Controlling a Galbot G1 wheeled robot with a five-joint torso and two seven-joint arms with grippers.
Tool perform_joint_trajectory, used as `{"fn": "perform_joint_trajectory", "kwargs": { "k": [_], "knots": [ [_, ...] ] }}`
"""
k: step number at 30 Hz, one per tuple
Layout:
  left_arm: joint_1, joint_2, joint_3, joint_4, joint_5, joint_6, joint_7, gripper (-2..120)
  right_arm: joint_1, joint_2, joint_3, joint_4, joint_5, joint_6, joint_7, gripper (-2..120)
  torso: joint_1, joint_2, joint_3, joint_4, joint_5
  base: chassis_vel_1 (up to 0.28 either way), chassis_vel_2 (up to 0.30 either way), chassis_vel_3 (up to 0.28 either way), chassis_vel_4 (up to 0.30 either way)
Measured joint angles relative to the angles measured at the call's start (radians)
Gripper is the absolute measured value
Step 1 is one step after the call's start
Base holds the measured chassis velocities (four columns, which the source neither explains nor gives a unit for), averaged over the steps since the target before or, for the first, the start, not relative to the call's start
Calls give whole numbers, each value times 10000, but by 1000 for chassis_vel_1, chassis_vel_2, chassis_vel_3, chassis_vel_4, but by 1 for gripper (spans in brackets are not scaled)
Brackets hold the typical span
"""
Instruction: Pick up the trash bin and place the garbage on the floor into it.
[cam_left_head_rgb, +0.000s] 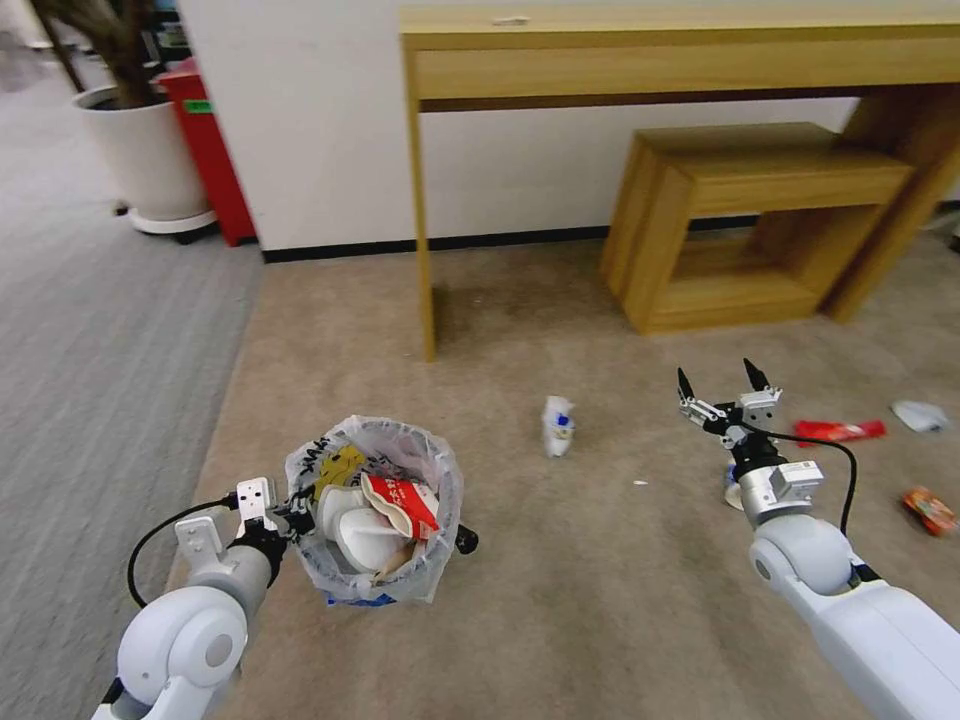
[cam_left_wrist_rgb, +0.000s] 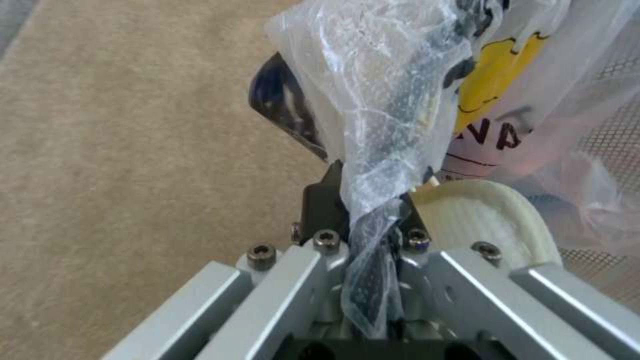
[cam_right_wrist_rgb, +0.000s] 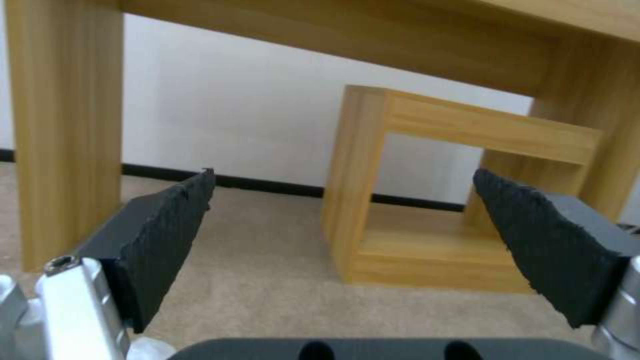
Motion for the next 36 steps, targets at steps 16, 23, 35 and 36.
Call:
{"fn": "perform_joint_trajectory", "kwargs": {
  "k": [16,23,35,36],
  "knots": [
    [23,-175,-17,-78,42,-152,-165,0,-132,67,50,-5,-110,243,-80,99,0,0,0,10,0,-3,-4,-1,-1],
    [148,-186,-215,-133,52,-152,-230,0,-143,48,44,19,-132,203,-94,99,0,0,0,10,0,0,0,0,0],
    [204,-227,-323,-154,73,-152,-282,0,-104,12,-90,69,-116,97,-101,99,0,0,-1,9,0,-25,23,25,-24],
    [204,-227,-323,-154,73,-152,-282,0,-104,12,-90,69,-116,97,-101,99,0,0,-1,9,0,-118,100,95,-121]
  ]
}}
